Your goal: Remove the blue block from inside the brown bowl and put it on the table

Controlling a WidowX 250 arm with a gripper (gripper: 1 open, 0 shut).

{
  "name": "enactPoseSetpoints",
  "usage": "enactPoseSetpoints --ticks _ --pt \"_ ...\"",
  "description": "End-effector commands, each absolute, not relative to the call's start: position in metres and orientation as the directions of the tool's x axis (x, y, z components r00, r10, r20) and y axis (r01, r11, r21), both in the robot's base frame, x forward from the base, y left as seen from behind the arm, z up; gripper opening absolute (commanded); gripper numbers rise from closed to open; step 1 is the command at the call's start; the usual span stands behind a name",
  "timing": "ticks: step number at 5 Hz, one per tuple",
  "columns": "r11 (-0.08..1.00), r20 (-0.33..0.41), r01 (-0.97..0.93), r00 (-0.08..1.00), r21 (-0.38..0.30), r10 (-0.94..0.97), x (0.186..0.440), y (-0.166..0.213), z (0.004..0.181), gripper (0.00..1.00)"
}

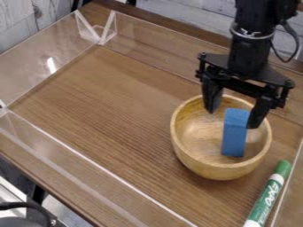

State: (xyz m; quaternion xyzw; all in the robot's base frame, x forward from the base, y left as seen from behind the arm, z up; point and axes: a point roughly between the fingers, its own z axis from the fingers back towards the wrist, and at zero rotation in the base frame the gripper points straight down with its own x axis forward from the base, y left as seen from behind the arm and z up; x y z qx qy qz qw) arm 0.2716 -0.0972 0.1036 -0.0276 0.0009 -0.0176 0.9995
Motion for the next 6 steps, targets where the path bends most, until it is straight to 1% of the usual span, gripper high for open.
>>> enactPoseSetpoints --ticks 1,3,6 --pt "0.996 0.034 0.047 0.998 -0.071 -0.044 0.276 -0.102 0.107 1.00" --pt "0.995 0.059 0.045 0.997 -0.083 -0.041 0.280 -0.106 0.092 1.00" --pt "0.995 0.093 0.054 0.995 -0.085 -0.046 0.286 -0.108 0.077 1.00"
